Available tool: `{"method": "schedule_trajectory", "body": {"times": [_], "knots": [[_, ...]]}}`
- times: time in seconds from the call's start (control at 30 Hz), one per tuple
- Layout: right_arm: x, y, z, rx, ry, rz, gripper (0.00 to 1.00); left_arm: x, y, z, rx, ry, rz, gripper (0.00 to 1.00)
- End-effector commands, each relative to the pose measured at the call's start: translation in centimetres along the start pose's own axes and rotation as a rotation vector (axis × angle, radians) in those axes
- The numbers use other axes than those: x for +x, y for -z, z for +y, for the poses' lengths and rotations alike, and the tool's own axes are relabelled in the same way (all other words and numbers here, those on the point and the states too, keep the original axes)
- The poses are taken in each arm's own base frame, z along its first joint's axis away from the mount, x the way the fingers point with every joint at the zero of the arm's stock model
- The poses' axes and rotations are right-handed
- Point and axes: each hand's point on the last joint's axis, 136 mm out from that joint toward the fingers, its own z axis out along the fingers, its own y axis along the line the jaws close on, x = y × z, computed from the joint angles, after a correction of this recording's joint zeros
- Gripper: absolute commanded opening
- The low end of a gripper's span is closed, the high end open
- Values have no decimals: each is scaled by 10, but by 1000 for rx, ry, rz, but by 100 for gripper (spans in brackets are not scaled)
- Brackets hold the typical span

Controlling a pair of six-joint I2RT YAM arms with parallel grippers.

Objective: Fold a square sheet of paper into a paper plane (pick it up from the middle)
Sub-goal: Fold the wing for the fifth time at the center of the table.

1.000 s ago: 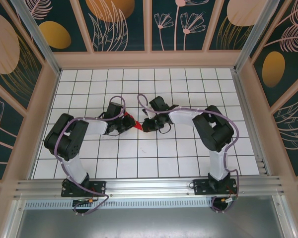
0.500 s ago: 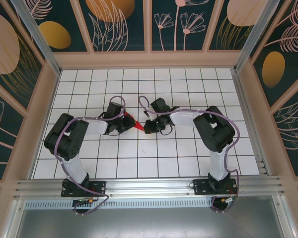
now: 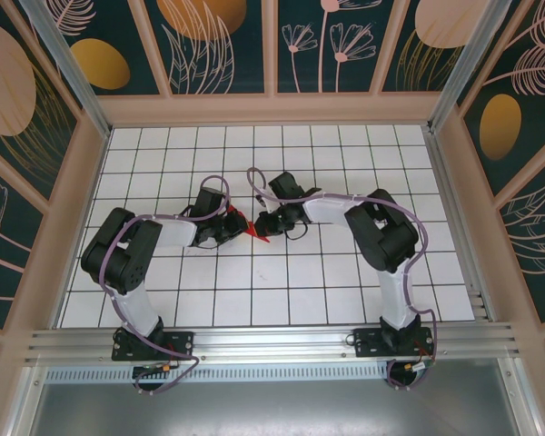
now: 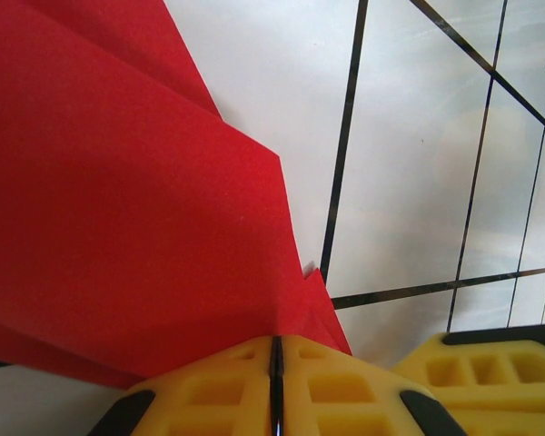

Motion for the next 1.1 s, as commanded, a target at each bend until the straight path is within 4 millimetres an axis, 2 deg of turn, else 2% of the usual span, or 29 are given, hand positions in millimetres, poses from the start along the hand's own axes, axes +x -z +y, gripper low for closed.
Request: {"method": "schedule_trajectory", "body": {"times": [0.0, 0.2, 0.47, 0.8, 1.07], "knots": [[10, -4, -3, -6, -8, 35, 10, -6, -9, 59, -220, 21, -66, 11], [26, -5, -28, 103, -29, 67, 10, -11, -7, 54, -210, 13, -81, 11], [52, -12, -58, 215, -53, 132, 10, -34, 1, 48, -206, -31, -100, 16], [59, -16, -66, 238, -59, 154, 10, -65, 11, 54, -195, -37, -127, 19], [62, -16, -70, 254, -66, 159, 10, -82, 12, 70, -230, -38, -138, 19]]}}
